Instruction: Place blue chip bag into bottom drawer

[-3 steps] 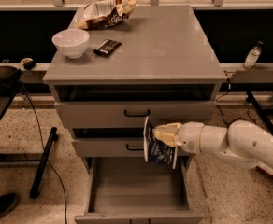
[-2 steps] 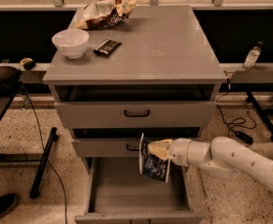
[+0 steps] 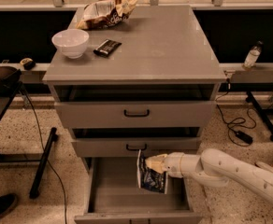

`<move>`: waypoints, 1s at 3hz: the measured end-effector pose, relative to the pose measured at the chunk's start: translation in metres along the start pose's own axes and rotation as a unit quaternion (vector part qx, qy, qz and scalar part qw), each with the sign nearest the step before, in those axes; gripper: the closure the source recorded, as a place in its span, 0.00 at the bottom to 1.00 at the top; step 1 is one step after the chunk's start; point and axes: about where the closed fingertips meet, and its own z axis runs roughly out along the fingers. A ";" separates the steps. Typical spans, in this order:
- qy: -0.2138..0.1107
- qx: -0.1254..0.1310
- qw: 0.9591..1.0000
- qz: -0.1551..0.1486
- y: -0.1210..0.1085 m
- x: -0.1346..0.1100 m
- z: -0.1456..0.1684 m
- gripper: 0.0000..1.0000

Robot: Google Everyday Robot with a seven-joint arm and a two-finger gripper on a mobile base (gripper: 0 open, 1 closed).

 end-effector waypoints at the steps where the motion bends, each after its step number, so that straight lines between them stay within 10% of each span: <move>1: 0.002 0.002 1.000 0.001 -0.003 0.003 0.004 1.00; 3: 0.021 0.045 0.998 0.050 -0.082 0.097 0.104 1.00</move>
Offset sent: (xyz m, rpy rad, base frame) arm 0.0680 0.0381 -0.2045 -0.1493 0.1428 -0.1251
